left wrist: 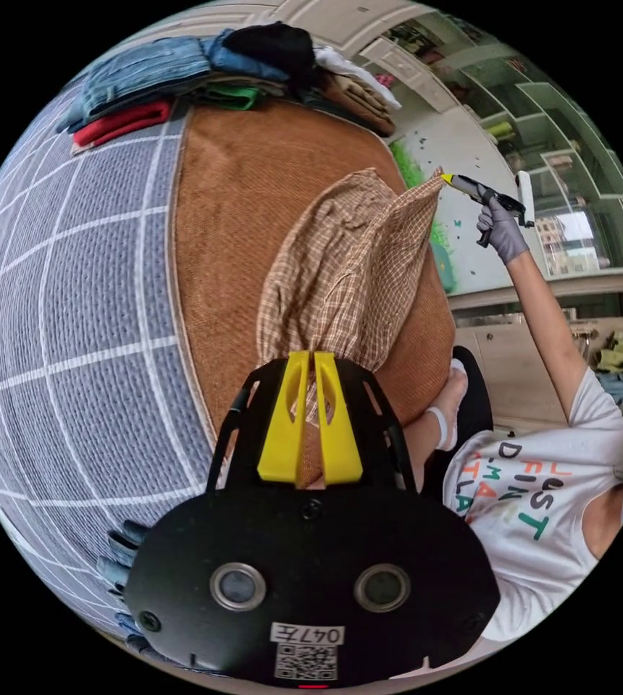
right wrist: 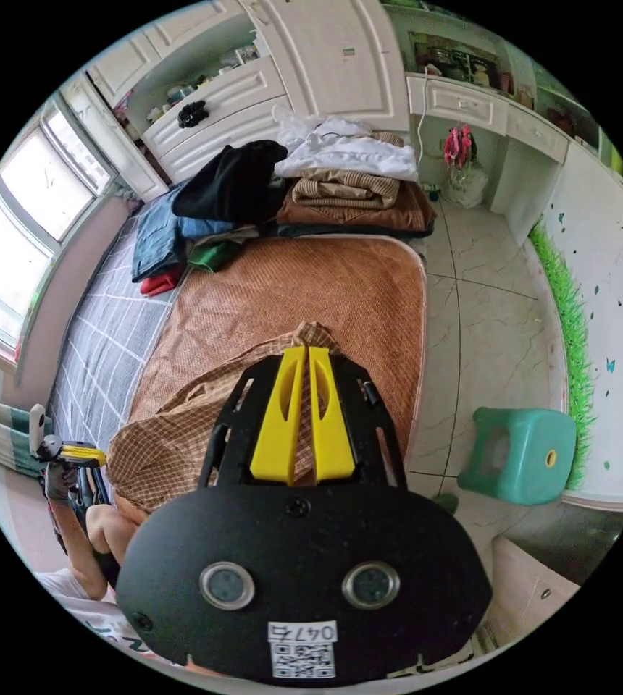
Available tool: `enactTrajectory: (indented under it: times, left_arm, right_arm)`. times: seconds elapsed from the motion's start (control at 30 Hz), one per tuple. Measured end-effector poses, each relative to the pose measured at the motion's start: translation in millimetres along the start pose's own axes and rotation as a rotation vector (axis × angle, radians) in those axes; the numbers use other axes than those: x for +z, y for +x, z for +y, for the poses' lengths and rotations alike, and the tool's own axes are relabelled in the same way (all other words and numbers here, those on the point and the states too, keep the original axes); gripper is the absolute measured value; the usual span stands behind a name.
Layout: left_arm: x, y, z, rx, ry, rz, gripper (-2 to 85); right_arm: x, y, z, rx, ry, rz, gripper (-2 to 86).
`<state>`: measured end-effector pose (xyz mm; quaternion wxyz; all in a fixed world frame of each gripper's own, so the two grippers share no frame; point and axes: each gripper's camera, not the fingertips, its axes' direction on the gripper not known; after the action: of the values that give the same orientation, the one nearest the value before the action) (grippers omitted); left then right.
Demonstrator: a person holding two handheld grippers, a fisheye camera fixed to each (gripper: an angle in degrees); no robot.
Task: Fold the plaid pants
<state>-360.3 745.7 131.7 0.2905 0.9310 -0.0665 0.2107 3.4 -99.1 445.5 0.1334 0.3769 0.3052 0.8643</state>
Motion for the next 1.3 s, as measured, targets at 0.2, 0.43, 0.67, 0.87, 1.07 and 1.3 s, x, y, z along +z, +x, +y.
enactTrajectory:
  times: [0.2,0.43,0.67,0.87,1.07,1.3]
  left_arm:
    - [30.5,-66.3,7.8,-0.026,-0.023,-0.02,-0.8]
    - [36.9,-111.9,35.4,-0.133,0.044,-0.062,0.9]
    - [-3.5,-100.1,93.0,-0.137,0.22,-0.122,0.5]
    - [39.7,-49.5,74.0,-0.01,0.061,-0.21,6.0]
    - [31.2,-11.2,85.3,-0.001,0.128,-0.24,-0.7]
    - [42.6,1.6,94.6,-0.16,0.038,-0.263,-0.8]
  right_arm:
    - [114.5,-9.0,-61.8,0.052,-0.133,0.037,-0.2]
    - [149.9,-3.4,-70.3,0.029,0.038,-0.082,11.4]
    - [80.6,39.9,-20.2,-0.064,0.157,-0.148,8.7]
    - [90.4,72.2,34.1,0.011,0.059,-0.116,7.7]
    - [109.9,38.2,20.4,-0.035,0.01,-0.205,0.3]
    - [99.7,-56.4,-39.8,-0.187,-0.111,0.207,4.9]
